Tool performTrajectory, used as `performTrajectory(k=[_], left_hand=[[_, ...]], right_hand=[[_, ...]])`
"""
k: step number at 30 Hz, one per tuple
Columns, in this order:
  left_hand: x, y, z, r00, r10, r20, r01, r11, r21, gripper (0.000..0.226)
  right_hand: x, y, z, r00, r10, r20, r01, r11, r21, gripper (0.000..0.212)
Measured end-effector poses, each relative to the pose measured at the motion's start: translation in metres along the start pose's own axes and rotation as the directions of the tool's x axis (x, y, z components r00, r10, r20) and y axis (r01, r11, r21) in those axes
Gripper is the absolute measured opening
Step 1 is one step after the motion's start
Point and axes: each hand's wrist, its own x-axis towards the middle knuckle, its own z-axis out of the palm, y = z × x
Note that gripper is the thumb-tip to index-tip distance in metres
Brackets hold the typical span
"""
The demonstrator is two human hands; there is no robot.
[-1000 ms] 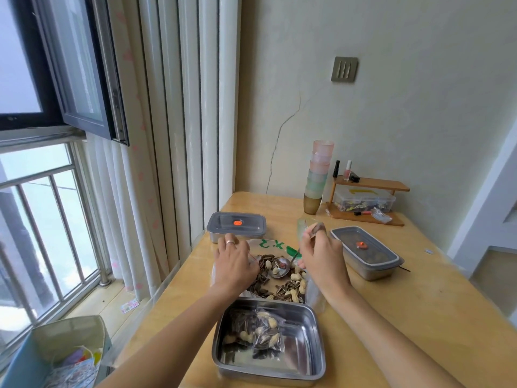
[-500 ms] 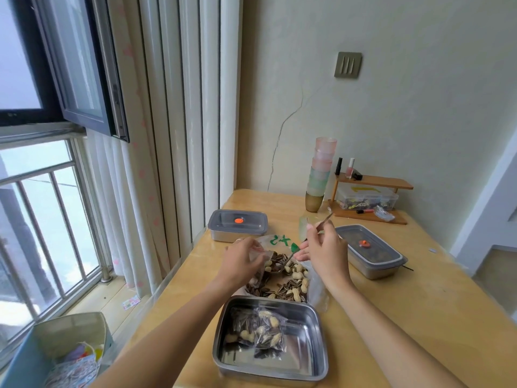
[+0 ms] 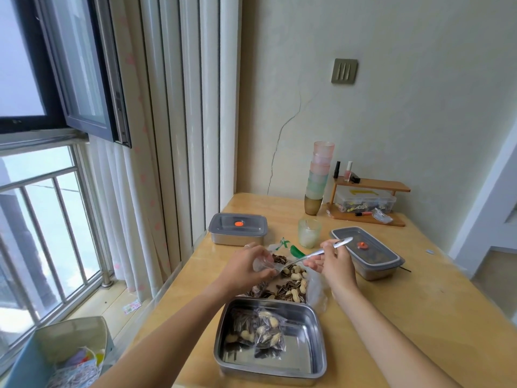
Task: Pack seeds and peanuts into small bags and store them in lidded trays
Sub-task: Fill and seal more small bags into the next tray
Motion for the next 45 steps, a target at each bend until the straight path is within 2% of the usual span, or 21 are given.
performTrajectory(k=[4,6,8,11,13,17,19,22,24,25,28,34,40,45], left_hand=[[0.000,-0.007,0.001,0.982,-0.139,-0.130,0.143,0.990,0.016,0.029],[0.000,-0.011,0.002,0.962,-0.191,-0.195,0.229,0.955,0.191,0.039],[-0.001,-0.011,0.004,0.961,-0.146,-0.234,0.232,0.888,0.398,0.053],[-0.001,0.000,0.006,0.971,-0.048,-0.233,0.162,0.851,0.500,0.063],[0.000,0.009,0.008,0.981,-0.073,-0.179,0.151,0.869,0.472,0.067],[0.005,0.017,0.014,0.958,-0.283,-0.044,0.283,0.910,0.302,0.075],[0.007,0.016,0.017,0.941,-0.337,0.039,0.307,0.895,0.324,0.073],[0.010,0.014,0.019,0.916,-0.381,0.125,0.321,0.884,0.340,0.047],[0.013,0.012,0.018,0.920,-0.381,0.093,0.332,0.882,0.336,0.026],[0.014,0.011,0.017,0.924,-0.378,0.063,0.335,0.878,0.343,0.023],[0.018,0.009,0.013,0.931,-0.364,0.034,0.323,0.860,0.395,0.033],[0.015,-0.001,0.019,0.912,-0.377,0.162,0.278,0.857,0.433,0.051],[0.019,-0.002,0.022,0.934,-0.327,0.141,0.269,0.908,0.322,0.054],[0.021,-0.005,0.017,0.923,-0.348,0.162,0.314,0.927,0.203,0.068]], right_hand=[[0.002,0.003,-0.007,1.000,0.007,-0.027,-0.007,1.000,-0.004,0.020],[0.002,0.000,-0.008,0.999,-0.008,-0.044,0.006,0.999,-0.033,0.021],[0.002,-0.004,-0.010,0.998,-0.026,-0.057,0.022,0.998,-0.066,0.022],[0.004,-0.010,-0.012,0.997,-0.036,-0.062,0.030,0.995,-0.094,0.022],[0.006,-0.012,-0.013,0.997,-0.035,-0.063,0.028,0.994,-0.107,0.023],[0.006,-0.015,-0.015,0.996,-0.039,-0.079,0.027,0.990,-0.142,0.024],[0.006,-0.016,-0.017,0.995,-0.046,-0.087,0.032,0.987,-0.157,0.024],[0.009,-0.016,-0.021,0.994,-0.056,-0.095,0.040,0.986,-0.163,0.024],[0.011,-0.016,-0.023,0.993,-0.065,-0.102,0.047,0.985,-0.164,0.025],[0.011,-0.016,-0.024,0.992,-0.066,-0.107,0.048,0.985,-0.167,0.025],[0.013,-0.017,-0.027,0.991,-0.057,-0.119,0.034,0.982,-0.183,0.026],[0.011,-0.023,-0.025,0.992,-0.071,-0.101,0.053,0.984,-0.171,0.027],[0.003,-0.037,-0.019,0.991,-0.123,-0.049,0.110,0.971,-0.213,0.028],[-0.002,-0.053,-0.018,0.966,-0.257,0.022,0.251,0.917,-0.311,0.026]])
